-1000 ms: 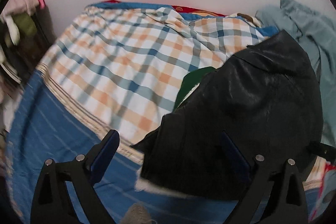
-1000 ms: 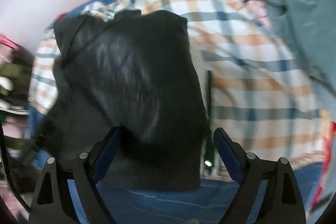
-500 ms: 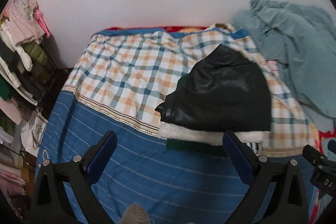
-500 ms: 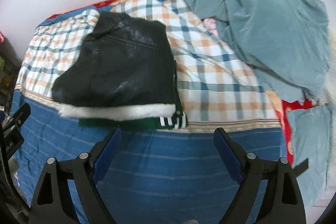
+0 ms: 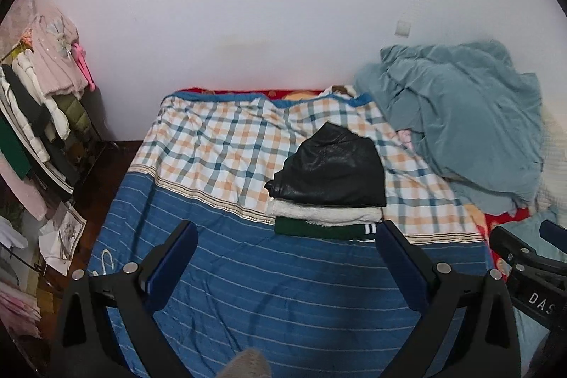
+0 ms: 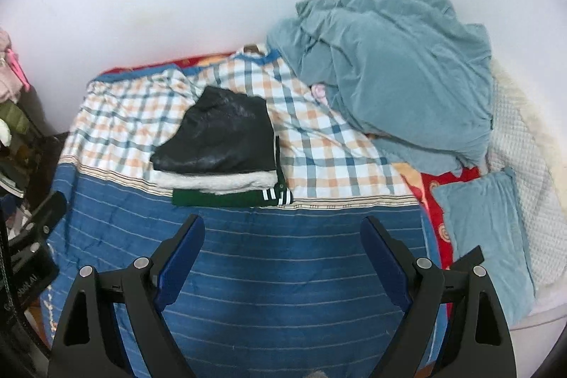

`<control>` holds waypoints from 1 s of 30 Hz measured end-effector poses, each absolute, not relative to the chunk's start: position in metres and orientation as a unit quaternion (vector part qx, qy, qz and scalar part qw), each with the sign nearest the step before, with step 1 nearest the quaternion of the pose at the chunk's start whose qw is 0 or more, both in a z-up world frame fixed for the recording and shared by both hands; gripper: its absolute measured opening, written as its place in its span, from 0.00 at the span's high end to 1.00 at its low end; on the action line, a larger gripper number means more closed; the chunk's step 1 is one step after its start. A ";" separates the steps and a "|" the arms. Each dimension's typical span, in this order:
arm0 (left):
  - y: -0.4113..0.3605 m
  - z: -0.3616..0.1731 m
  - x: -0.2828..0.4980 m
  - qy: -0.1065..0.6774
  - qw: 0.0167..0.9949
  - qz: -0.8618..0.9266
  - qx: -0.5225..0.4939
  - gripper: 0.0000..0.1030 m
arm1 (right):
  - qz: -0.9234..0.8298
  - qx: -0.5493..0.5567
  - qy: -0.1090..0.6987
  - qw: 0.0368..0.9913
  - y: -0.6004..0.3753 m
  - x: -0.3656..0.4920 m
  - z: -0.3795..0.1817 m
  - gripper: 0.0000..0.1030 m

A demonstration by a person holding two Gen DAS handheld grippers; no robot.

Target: Fold large clothes

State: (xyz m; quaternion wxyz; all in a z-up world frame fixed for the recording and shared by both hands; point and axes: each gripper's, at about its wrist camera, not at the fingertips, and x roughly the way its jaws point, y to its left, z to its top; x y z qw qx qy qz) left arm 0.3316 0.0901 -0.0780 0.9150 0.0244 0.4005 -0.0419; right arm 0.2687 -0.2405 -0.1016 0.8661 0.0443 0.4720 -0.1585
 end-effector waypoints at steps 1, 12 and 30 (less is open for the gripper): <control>0.091 -0.069 0.323 0.395 0.917 -0.044 0.025 0.01 | -0.156 0.046 0.468 0.869 -0.237 0.257 -0.089 0.12; 0.108 -0.015 0.257 0.363 0.930 -0.053 0.015 0.01 | -0.159 0.034 0.401 0.902 -0.209 0.158 0.015 0.12; 0.121 0.012 0.201 0.316 0.948 -0.039 0.021 0.00 | -0.144 0.027 0.353 0.924 -0.186 0.081 0.056 0.06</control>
